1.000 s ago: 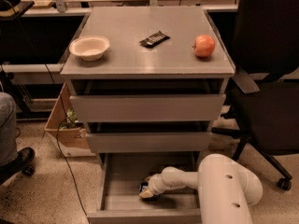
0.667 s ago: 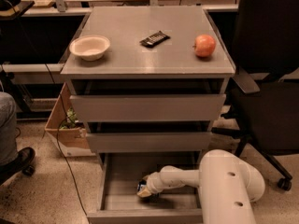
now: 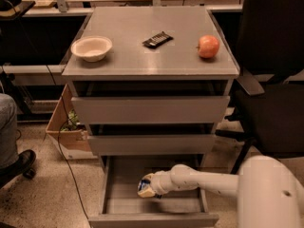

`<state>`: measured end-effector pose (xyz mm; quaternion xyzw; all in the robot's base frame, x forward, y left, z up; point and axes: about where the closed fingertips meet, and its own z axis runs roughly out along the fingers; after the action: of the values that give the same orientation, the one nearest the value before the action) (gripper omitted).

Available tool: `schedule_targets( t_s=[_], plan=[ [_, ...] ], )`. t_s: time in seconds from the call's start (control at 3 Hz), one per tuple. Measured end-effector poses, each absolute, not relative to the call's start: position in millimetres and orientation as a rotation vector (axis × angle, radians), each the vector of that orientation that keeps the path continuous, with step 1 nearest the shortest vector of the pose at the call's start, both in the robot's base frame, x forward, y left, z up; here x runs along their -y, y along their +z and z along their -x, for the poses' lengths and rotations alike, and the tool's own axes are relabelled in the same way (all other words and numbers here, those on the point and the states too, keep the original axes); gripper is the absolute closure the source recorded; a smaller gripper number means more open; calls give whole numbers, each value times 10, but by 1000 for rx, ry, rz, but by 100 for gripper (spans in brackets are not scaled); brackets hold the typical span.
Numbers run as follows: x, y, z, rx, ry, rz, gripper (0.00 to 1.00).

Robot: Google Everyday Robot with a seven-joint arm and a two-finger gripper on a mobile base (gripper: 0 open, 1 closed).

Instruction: Pick pepsi can from bottom drawer and place on counter

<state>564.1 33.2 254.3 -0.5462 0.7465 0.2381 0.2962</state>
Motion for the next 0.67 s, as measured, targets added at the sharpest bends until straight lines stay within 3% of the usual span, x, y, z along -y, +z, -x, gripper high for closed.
schedule_targets(
  t_s=[0.67],
  plan=[
    [227, 3741, -5300, -1834, 685, 1335, 100]
  ],
)
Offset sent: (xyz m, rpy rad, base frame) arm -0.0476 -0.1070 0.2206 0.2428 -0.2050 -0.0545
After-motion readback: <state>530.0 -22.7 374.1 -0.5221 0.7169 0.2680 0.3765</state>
